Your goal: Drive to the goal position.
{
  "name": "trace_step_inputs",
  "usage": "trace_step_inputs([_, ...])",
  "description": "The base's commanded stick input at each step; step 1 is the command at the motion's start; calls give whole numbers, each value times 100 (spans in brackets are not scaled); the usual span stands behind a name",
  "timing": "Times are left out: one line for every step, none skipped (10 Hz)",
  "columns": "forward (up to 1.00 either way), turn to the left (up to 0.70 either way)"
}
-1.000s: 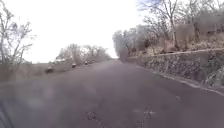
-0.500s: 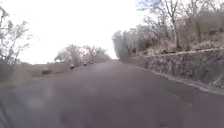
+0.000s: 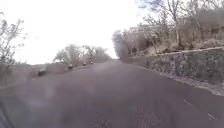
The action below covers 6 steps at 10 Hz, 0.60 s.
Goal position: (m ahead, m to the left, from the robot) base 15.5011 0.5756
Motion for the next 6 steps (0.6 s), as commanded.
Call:
trace_step_inputs([70, 0])
trace_step_inputs([70, 0])
trace_step_inputs([70, 0])
trace_step_inputs([70, 0])
trace_step_inputs([70, 0])
trace_step_inputs([70, 0])
